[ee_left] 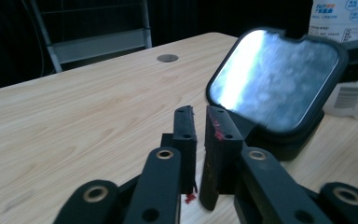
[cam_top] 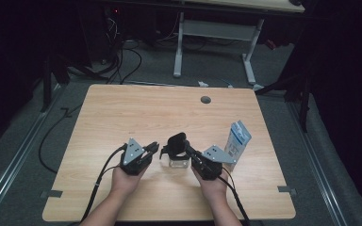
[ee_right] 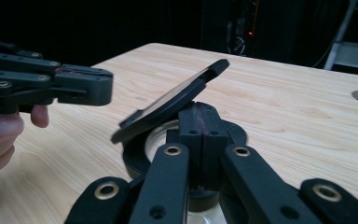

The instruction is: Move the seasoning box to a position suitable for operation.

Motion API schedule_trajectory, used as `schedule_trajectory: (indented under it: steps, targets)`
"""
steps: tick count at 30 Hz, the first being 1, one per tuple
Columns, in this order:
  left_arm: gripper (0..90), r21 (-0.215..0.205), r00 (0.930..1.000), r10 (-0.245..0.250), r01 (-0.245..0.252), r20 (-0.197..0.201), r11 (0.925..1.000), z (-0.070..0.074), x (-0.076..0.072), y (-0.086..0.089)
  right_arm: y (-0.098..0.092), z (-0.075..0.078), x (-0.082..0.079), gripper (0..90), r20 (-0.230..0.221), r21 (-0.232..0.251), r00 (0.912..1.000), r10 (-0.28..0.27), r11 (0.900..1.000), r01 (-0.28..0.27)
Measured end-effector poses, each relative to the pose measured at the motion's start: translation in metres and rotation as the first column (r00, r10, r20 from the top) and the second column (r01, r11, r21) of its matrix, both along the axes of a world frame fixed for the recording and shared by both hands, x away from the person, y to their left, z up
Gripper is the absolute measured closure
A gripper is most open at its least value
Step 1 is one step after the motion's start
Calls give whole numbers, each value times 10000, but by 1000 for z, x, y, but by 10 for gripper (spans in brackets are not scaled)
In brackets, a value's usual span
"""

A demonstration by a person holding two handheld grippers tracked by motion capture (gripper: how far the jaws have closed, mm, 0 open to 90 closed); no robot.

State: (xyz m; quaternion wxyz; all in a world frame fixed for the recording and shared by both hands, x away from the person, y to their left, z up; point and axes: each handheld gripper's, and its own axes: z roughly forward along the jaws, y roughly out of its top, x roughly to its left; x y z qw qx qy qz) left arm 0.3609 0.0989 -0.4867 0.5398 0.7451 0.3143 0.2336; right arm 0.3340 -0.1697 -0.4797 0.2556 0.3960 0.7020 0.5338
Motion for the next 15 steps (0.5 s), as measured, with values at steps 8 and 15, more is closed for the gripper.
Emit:
schedule_trajectory:
  steps: [8,15]
  targets:
    - [659,746,9966,493,-444,-653,9962,-19,-17,48,14,0,0,900,-14,106,9998,220,9997,-220]
    - [564,818,9911,931,-855,-948,9930,-32,-24,74,26,2,2,900,47,162,9989,470,9988,-471]
